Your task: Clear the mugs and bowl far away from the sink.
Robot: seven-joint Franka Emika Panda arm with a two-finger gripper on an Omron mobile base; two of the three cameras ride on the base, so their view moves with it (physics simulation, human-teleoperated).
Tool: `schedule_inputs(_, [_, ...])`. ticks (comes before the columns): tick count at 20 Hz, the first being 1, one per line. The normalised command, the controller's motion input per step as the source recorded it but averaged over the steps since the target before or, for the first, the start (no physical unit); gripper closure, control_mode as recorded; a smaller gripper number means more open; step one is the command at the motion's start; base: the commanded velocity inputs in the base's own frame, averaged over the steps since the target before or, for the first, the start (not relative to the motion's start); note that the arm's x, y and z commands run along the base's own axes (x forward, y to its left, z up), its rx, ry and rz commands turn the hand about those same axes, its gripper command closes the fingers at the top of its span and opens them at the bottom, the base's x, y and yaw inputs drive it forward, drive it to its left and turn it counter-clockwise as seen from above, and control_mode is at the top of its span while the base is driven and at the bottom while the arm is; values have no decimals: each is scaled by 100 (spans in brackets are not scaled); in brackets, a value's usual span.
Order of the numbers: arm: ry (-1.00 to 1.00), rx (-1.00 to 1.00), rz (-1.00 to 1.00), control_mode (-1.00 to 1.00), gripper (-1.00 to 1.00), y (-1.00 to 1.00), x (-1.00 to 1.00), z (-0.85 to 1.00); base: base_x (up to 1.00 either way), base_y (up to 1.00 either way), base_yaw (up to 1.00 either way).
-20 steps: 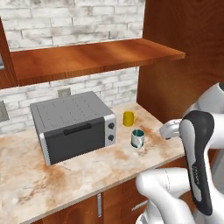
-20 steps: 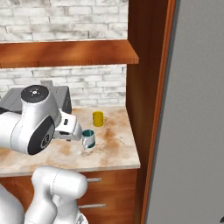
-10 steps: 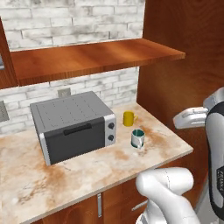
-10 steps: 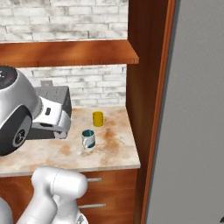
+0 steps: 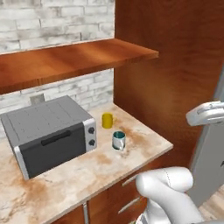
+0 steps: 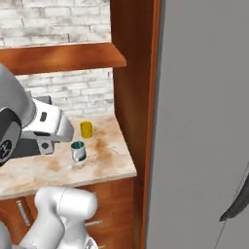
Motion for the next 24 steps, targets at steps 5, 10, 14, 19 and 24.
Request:
schedule_inputs(5, [0, 0, 0, 100, -100, 0, 0, 0, 0, 0, -100])
schedule_inputs(10, [0, 0, 0, 100, -100, 0, 0, 0, 0, 0, -100])
schedule_inputs(14, [0, 0, 0, 100, -100, 0, 0, 0, 0, 0, -100])
schedule_inputs(19, [0, 0, 0, 100, -100, 0, 0, 0, 0, 0, -100])
schedule_inputs(24, [0, 0, 0, 100, -100, 0, 0, 0, 0, 0, -100])
